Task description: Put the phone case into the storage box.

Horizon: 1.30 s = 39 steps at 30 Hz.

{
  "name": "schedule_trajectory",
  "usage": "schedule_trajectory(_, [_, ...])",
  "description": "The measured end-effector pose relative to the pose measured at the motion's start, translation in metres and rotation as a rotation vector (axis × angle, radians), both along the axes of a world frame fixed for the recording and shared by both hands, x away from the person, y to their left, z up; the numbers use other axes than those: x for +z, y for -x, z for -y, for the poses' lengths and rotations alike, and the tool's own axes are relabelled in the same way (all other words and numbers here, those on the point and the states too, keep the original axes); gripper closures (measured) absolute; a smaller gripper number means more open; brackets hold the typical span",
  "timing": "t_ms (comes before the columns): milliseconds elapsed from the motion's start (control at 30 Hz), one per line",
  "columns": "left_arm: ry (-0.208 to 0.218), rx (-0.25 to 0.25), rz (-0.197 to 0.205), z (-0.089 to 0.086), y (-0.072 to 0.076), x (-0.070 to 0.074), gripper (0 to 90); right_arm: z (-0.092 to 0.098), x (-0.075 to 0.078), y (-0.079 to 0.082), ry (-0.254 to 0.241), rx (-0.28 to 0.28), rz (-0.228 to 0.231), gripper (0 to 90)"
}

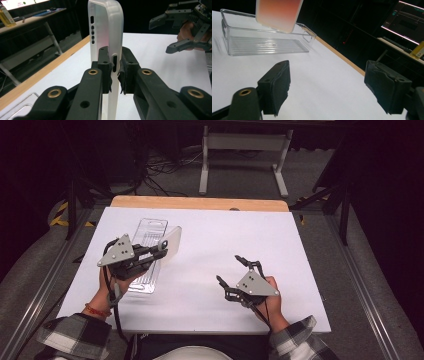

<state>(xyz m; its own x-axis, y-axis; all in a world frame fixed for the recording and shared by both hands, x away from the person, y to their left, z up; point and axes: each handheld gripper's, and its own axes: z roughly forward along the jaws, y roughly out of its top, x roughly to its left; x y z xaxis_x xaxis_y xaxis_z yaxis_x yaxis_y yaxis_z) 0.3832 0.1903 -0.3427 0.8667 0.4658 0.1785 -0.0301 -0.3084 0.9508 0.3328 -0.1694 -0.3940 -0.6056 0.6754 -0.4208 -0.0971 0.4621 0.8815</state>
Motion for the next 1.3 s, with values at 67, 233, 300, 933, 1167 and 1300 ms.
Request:
schedule_trajectory(67, [-0.004, 0.002, 0.015, -0.004, 0.0, 0.002, 81.4, 0.0, -0.001, 0.0, 0.006, -0.001, -0.005, 21.9])
schedule_trajectory(233, [0.004, 0.021, 0.013, -0.015, -0.003, 0.006, 81.4, 0.0, -0.003, 0.0, 0.022, -0.003, -0.01, 21.8])
schedule_trajectory(300, [0.005, 0.024, 0.013, -0.018, -0.004, 0.007, 81.4, 0.0, -0.003, 0.0, 0.023, -0.005, -0.009, 21.9])
schedule_trajectory(933, [0.015, 0.042, -0.013, -0.042, -0.022, 0.005, 81.4, -0.001, -0.008, -0.002, 0.05, -0.01, -0.019, 21.9])
schedule_trajectory(1167, [0.025, 0.033, -0.033, -0.052, -0.043, 0.004, 81.4, -0.006, -0.012, -0.003, 0.077, -0.009, -0.018, 21.8])
schedule_trajectory(1300, [-0.02, 0.048, -0.039, -0.054, -0.057, -0.002, 81.4, -0.008, -0.014, -0.005, 0.093, -0.017, -0.018, 21.8])
